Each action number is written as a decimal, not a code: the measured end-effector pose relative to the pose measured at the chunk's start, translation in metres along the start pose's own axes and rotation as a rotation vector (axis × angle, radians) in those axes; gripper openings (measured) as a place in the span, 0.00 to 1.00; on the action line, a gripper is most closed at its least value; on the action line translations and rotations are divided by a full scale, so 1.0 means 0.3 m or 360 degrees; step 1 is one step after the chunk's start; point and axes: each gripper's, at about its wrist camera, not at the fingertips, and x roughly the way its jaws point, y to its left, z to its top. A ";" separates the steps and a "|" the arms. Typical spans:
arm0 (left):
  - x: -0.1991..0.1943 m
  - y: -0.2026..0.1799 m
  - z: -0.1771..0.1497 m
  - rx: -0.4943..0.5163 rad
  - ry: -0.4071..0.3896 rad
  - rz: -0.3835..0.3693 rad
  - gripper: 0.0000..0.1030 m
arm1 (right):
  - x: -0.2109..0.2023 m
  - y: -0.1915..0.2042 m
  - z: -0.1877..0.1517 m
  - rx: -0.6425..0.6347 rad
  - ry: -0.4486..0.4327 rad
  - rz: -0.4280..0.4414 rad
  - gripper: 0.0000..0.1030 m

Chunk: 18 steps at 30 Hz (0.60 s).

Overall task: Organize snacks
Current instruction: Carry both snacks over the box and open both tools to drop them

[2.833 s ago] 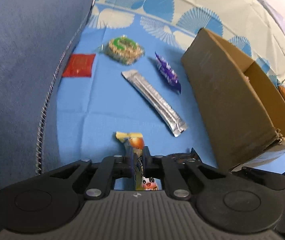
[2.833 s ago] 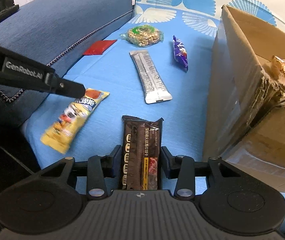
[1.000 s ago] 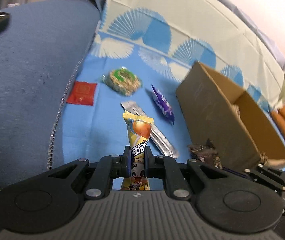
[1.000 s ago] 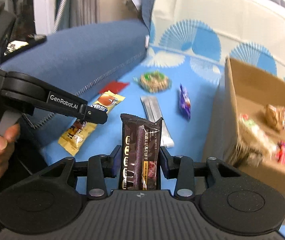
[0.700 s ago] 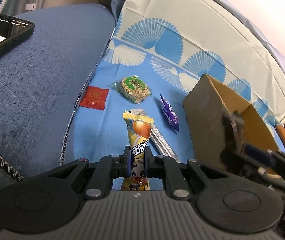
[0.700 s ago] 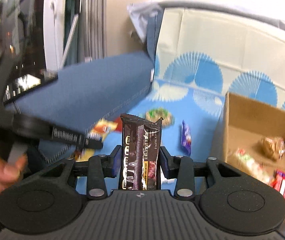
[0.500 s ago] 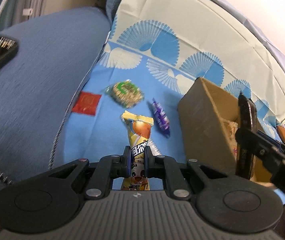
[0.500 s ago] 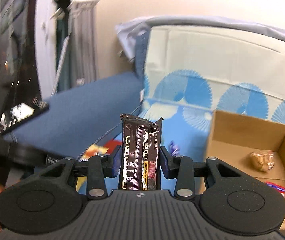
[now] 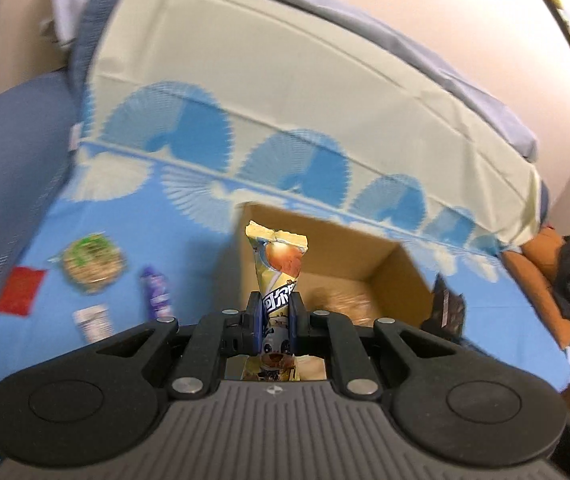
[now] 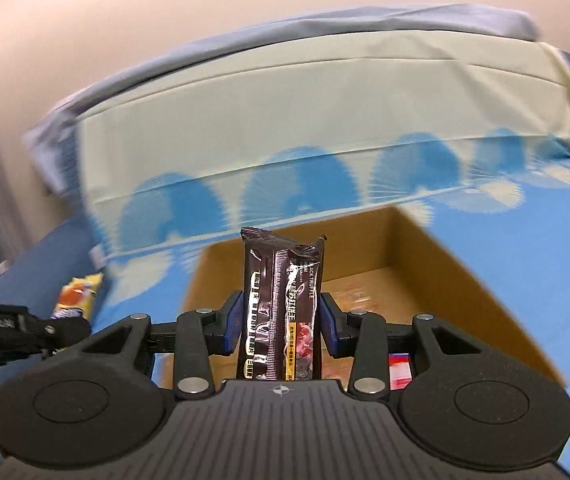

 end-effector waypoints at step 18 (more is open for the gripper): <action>0.116 -0.220 0.001 0.0096 0.0066 -0.0168 0.14 | 0.007 -0.180 0.003 0.0136 -0.0014 -0.0170 0.41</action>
